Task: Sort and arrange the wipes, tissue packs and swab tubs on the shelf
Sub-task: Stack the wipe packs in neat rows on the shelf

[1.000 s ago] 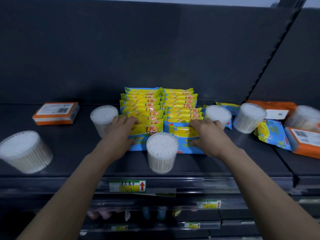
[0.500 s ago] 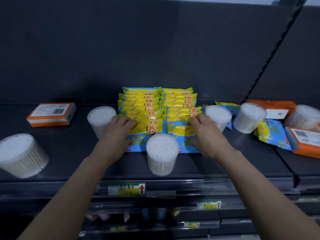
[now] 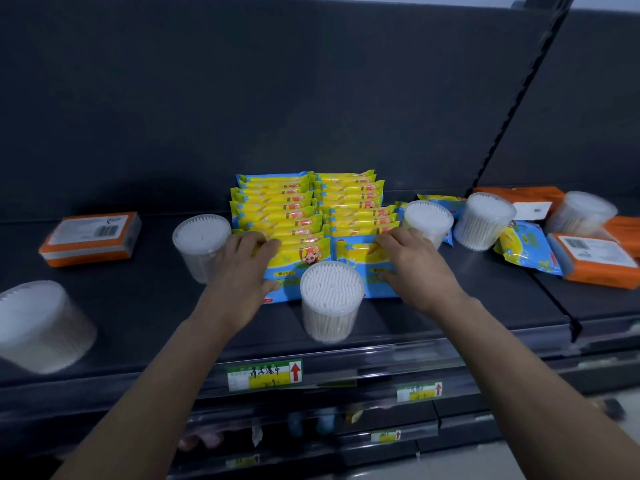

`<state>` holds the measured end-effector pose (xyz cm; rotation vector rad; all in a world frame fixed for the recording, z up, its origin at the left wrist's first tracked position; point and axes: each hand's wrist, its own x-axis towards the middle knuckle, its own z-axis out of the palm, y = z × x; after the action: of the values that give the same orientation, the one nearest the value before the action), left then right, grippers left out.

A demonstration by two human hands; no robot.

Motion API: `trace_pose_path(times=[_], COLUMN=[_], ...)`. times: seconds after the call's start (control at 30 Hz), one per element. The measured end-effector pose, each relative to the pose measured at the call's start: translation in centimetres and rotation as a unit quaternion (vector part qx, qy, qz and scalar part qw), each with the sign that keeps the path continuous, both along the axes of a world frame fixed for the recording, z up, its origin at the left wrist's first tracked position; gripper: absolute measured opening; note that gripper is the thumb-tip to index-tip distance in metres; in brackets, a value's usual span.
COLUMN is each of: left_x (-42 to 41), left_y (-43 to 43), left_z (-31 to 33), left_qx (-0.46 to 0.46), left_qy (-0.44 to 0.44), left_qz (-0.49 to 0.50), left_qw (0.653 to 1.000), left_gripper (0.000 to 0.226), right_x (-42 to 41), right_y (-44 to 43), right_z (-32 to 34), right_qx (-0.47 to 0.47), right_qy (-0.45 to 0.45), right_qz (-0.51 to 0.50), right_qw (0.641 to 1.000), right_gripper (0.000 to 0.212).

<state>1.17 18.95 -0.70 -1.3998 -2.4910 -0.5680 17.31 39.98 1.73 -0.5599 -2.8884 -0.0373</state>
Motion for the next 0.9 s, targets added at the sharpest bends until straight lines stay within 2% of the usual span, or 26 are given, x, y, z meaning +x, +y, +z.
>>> trace_pose_path(times=[0.13, 0.3, 0.47, 0.77, 0.9], left_x=[-0.1, 1.0, 4.2, 14.3, 17.9], left_y=[-0.4, 0.2, 3.4, 16.2, 21.5], left_z=[0.5, 2.9, 6.1, 6.3, 4.6], left_qx=[0.027, 0.111, 0.177, 0.184, 0.146], left_qy=[0.035, 0.062, 0.069, 0.038, 0.001], left_qz=[-0.014, -0.038, -0.090, -0.177, -0.179], left_qw=[0.999, 0.991, 0.978, 0.966, 0.973], left_gripper=[0.056, 0.031, 0.030, 0.026, 0.025], right_x=[0.7, 2.3, 5.7, 15.5, 18.9], right_y=[-0.2, 0.4, 3.2, 13.2, 17.8], right_z=[-0.4, 0.2, 1.7, 3.1, 2.8], right_qx=[-0.001, 0.006, 0.004, -0.020, -0.027], right_qy=[0.071, 0.132, 0.141, 0.137, 0.110], right_qz=[-0.004, -0.013, -0.021, -0.070, -0.084], right_qw=[0.997, 0.991, 0.990, 0.988, 0.990], right_gripper=[0.050, 0.033, 0.030, 0.038, 0.039])
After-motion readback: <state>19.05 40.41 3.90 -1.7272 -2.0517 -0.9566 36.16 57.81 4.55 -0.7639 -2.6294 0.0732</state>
